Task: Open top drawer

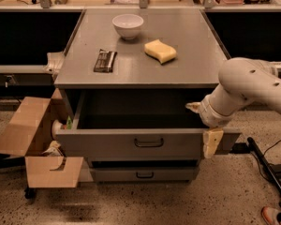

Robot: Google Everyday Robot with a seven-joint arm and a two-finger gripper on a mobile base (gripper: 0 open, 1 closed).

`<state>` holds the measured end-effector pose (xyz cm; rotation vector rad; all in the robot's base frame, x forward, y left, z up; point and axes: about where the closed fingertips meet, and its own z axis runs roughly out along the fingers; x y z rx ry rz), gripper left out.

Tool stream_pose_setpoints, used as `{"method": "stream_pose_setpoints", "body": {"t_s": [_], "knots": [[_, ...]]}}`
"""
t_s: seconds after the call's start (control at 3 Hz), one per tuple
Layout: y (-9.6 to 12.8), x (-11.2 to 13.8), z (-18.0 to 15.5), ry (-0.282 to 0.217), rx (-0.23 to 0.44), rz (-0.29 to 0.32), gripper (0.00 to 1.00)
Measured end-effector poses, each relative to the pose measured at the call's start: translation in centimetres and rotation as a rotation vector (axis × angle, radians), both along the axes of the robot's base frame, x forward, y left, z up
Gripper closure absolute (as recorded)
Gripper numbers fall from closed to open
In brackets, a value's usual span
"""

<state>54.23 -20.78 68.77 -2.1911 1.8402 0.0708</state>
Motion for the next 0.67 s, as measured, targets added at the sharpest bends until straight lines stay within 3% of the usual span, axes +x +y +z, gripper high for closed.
{"method": "stream_pose_setpoints", "body": {"t_s": [0.33, 0.67], "knots": [[-0.1, -0.5, -1.2, 0.032, 0.011, 0.008, 0.0], [-0.6, -3.2, -1.5, 0.042, 0.012, -0.004, 0.27]]}}
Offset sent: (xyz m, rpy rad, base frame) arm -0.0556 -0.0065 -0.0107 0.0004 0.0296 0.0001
